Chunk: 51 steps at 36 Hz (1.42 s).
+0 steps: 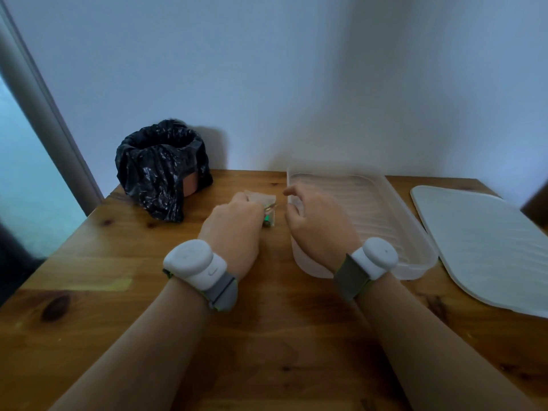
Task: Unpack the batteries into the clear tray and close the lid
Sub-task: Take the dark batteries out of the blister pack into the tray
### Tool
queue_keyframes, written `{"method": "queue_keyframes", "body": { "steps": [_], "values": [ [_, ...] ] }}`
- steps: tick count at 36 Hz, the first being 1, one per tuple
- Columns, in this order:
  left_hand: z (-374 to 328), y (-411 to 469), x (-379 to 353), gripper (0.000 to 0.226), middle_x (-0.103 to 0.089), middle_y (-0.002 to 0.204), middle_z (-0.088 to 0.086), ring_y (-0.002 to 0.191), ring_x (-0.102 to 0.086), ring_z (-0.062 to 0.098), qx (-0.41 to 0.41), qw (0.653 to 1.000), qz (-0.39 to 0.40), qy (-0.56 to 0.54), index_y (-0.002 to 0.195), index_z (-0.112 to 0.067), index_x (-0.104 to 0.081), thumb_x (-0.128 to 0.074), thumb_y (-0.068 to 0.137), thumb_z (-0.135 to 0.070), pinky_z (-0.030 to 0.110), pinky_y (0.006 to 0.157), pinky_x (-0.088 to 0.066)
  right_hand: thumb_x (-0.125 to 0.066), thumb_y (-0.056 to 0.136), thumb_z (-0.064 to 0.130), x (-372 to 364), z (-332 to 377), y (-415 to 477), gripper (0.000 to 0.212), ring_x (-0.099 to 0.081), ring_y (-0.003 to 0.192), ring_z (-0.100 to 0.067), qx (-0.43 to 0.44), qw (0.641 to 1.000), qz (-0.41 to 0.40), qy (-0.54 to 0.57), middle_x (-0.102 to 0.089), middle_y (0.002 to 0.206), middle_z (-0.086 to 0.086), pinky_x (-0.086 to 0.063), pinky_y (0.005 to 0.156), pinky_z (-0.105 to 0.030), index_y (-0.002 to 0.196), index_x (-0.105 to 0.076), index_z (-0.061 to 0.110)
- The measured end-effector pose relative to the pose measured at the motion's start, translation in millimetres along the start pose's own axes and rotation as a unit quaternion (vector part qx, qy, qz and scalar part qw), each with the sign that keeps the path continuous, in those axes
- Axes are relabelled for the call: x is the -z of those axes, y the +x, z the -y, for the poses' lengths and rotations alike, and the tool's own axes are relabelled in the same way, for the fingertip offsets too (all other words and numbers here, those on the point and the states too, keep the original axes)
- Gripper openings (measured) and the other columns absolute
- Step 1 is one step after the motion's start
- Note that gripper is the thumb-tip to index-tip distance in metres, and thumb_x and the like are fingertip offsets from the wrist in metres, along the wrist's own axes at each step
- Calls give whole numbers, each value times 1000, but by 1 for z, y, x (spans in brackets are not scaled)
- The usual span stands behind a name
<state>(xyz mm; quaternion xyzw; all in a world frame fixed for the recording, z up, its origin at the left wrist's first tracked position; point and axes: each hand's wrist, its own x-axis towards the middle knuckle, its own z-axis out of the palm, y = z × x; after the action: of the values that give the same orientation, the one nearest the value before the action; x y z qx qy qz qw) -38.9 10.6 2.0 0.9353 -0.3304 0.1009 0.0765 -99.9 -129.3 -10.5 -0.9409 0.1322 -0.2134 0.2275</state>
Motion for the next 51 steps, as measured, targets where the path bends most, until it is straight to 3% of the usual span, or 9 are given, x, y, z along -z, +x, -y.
{"method": "queue_keyframes", "body": {
  "steps": [5,9,13,15,20,26,30,43,51],
  "values": [
    [1,5,-2,40,-55,121,0,103,-60,20,-8,994,-66,-90,130,-21,-53,-62,92,-11,28,83,-46,-49,105,24,-1,0,0,35,-63,118,-18,0,1000,-3,7,-68,131,0,-49,95,-29,139,-57,20],
    [2,10,-7,21,-52,103,-7,92,-60,15,-35,971,-130,-198,117,-19,-58,-60,96,-22,26,79,-50,-53,104,24,0,4,-1,34,-64,114,-16,-8,999,3,51,-69,126,2,-52,95,-30,138,-56,20],
    [5,15,-12,18,-56,104,-3,88,-57,10,-43,941,-147,-301,109,-18,-59,-63,94,-28,19,72,-51,-57,104,30,4,7,-1,33,-64,104,-7,-28,989,10,147,-70,118,8,-50,78,-16,136,-54,23],
    [6,16,-14,19,-56,104,-1,91,-59,11,-44,922,-147,-355,108,-18,-59,-65,93,-28,23,74,-55,-59,104,30,6,9,-2,38,-66,100,-3,-45,974,13,221,-70,116,10,-50,72,-14,140,-50,23],
    [5,14,-13,26,-65,110,0,98,-66,11,-20,874,-146,-463,113,-20,-61,-70,90,-28,32,77,-61,-60,104,26,6,10,-3,46,-75,101,-11,-45,945,28,322,-75,116,1,-64,85,-32,146,-45,19],
    [4,7,-4,30,-73,109,0,98,-72,14,20,764,-129,-631,115,-14,-63,-73,87,-13,37,78,-62,-66,101,25,10,9,-4,51,-75,107,-16,-19,912,79,402,-70,127,-2,-64,86,-33,146,-41,25],
    [4,6,-5,30,-74,108,3,97,-73,17,35,731,-137,-667,115,-10,-63,-73,87,-10,39,77,-62,-71,98,19,12,10,-4,55,-79,96,-23,-13,905,76,418,-70,124,-3,-67,72,-38,143,-39,25],
    [4,6,-10,27,-73,109,-3,97,-72,8,31,753,-124,-646,119,-13,-60,-67,93,-16,25,71,-60,-73,95,7,8,5,-2,58,-80,92,-24,-21,893,71,445,-74,117,-9,-66,63,-37,144,-42,15],
    [1,10,-18,32,-67,117,-8,104,-66,-1,-11,828,-127,-546,129,-16,-53,-60,97,-17,20,77,-58,-71,96,8,9,1,1,40,-78,99,-22,-20,899,46,435,-71,121,-8,-66,64,-34,133,-55,11]
  ]
}}
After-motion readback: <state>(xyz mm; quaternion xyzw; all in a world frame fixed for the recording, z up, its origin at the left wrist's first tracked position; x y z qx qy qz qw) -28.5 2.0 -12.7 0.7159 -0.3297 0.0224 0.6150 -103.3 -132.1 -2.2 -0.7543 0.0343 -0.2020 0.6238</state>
